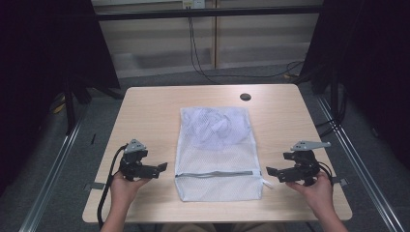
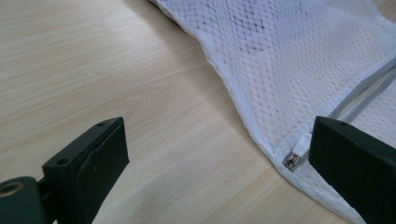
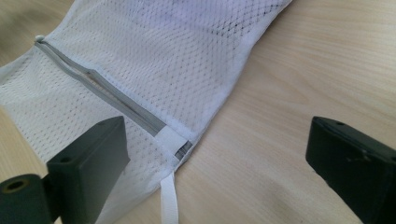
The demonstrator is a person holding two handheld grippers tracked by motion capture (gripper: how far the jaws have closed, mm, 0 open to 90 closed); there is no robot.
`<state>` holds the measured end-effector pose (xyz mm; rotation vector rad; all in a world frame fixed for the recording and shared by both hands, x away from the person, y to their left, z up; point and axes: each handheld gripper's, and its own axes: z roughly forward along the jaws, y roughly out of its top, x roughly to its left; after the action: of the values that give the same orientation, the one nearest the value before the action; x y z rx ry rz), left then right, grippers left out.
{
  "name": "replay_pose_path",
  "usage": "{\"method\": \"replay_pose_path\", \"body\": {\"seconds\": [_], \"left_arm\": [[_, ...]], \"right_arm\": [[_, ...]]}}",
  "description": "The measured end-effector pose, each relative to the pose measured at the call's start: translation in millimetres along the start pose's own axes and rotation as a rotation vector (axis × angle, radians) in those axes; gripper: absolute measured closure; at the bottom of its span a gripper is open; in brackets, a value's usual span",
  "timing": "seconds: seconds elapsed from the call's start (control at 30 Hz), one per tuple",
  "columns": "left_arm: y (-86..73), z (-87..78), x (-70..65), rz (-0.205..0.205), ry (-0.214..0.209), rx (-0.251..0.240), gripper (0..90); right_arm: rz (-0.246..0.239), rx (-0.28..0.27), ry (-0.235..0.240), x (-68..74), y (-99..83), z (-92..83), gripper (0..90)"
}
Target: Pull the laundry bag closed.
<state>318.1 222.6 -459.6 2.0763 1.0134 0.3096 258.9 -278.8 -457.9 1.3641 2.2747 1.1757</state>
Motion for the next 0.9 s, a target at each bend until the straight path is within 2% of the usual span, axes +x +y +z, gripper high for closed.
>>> {"method": "replay_pose_path", "body": {"seconds": [0.1, 0.2, 0.33, 0.43, 0.53, 0.6, 0.63, 0.67, 0.7, 0.77, 0.9], "left_arm": [[0.8, 3.1, -1.4, 0.004, -0.004, 0.006, 4.4], [0.1, 4.8, -0.8, 0.004, -0.012, 0.019, 3.8], [-1.6, 3.4, 0.6, -0.02, -0.046, 0.012, 4.8], [-2.1, -0.7, 0.3, -0.004, -0.042, 0.004, 4.2], [-3.5, -5.9, 0.5, -0.002, -0.03, -0.015, 4.1], [-4.9, -9.0, 2.3, 0.009, -0.032, -0.009, 4.5], [-5.7, -9.9, 2.6, 0.002, -0.034, -0.014, 4.2], [-6.0, -11.3, 4.0, 0.005, -0.045, -0.003, 4.2], [-6.4, -12.4, 4.9, -0.009, -0.052, 0.003, 4.5], [-6.6, -14.6, 6.1, -0.01, -0.047, 0.006, 4.8], [-6.1, -18.4, 6.3, -0.014, -0.09, -0.028, 4.5]], "right_arm": [[-0.005, 0.001, -0.02, 0.9, 1.5, 3.3, 4.0], [-0.006, 0.012, -0.021, 2.7, 3.5, 5.0, 6.0], [0.017, 0.057, -0.008, 5.0, 7.7, 7.9, 10.0], [0.014, 0.06, -0.001, 7.3, 12.0, 11.4, 10.1], [0.017, 0.074, -0.001, 12.3, 16.6, 16.2, 10.1], [0.006, 0.079, 0.003, 16.5, 19.6, 19.9, 10.1], [0.003, 0.078, 0.003, 19.2, 20.6, 21.7, 10.4], [-0.003, 0.082, 0.003, 22.0, 21.4, 23.6, 10.4], [-0.007, 0.087, 0.003, 25.0, 21.7, 25.8, 10.5], [-0.021, 0.101, 0.008, 30.0, 22.1, 29.6, 11.0], [-0.026, 0.117, 0.009, 38.4, 24.3, 33.9, 11.6]]}}
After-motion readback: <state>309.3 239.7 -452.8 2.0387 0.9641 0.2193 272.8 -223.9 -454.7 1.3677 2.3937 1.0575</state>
